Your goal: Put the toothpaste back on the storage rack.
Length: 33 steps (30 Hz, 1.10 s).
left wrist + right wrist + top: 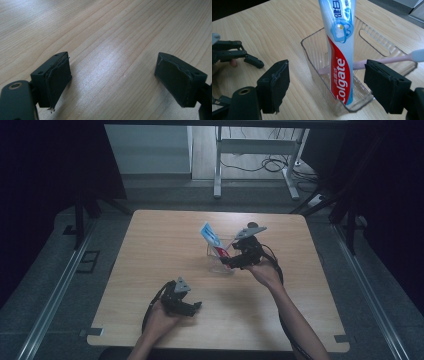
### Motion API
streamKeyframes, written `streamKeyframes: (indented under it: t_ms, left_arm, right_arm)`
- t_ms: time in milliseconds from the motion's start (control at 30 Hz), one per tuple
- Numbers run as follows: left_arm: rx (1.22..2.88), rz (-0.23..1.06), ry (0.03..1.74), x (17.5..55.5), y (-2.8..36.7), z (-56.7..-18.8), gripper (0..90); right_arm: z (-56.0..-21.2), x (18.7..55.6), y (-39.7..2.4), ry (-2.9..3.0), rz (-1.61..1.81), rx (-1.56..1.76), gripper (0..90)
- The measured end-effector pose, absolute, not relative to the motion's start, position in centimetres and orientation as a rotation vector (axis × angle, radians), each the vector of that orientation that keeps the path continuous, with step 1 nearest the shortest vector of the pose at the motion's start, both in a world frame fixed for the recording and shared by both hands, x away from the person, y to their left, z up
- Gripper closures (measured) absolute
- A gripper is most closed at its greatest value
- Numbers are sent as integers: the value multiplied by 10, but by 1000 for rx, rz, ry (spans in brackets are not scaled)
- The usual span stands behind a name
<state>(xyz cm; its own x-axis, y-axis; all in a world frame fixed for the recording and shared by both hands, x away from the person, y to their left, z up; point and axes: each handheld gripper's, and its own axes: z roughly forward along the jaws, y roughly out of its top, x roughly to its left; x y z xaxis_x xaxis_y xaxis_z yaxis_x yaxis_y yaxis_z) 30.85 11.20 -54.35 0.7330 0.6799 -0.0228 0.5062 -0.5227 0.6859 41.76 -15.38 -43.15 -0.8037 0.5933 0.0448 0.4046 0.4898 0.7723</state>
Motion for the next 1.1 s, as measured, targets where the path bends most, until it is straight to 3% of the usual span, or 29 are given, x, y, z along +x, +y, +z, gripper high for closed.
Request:
streamKeyframes:
  t_ms: [1100]
  left_arm:
    - [2238,326,889,309,112,-544,133]
  right_arm:
    - [-444,396,-198,2475,1211,894,192]
